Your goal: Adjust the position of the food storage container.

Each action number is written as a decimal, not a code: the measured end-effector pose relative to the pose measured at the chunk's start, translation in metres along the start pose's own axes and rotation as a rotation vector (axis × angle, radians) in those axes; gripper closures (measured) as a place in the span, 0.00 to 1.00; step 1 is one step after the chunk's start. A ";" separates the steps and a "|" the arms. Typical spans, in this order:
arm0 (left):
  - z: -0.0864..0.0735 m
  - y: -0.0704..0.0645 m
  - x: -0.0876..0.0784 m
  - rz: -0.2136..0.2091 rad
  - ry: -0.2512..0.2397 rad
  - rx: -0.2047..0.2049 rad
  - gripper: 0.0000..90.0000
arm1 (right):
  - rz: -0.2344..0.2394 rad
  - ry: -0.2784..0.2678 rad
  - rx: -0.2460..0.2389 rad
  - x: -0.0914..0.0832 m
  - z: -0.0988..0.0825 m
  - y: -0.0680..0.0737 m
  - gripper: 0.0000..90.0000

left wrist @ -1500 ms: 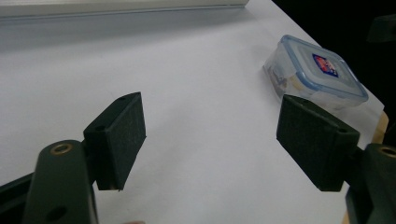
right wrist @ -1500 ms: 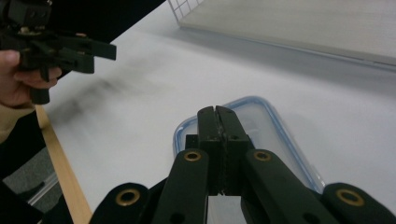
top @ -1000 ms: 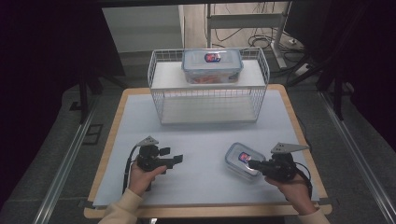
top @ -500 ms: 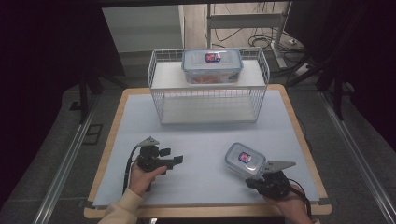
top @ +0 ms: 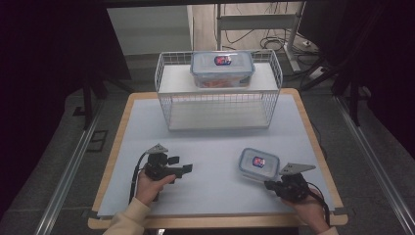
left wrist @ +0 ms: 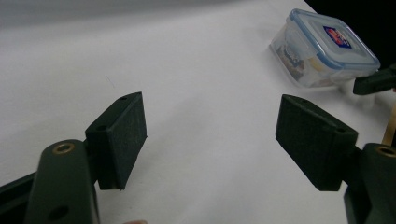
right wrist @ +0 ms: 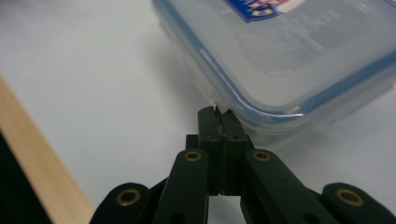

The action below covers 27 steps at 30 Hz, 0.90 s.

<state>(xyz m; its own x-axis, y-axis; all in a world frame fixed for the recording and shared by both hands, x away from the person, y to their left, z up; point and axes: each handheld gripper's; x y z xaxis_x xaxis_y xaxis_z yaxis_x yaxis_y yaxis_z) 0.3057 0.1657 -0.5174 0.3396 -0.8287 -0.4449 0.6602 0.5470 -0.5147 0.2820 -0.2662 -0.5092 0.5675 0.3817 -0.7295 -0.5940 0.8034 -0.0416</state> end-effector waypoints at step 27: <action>0.000 0.002 0.001 0.024 0.003 -0.003 0.27 | -0.116 -0.009 0.220 0.004 0.001 -0.060 0.99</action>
<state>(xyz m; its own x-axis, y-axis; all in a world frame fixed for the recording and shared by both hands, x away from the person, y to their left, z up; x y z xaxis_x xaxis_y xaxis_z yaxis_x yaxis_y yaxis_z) 0.3077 0.1660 -0.5187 0.3536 -0.8147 -0.4596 0.6496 0.5674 -0.5060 0.3211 -0.3124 -0.5088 0.6304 0.2845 -0.7223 -0.3866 0.9219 0.0257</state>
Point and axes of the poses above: each handheld gripper's, and its own axes: x roughly forward along the jaws, z roughly out of its top, y roughly to its left, and after that the axes turned 13 degrees about -z, right-handed
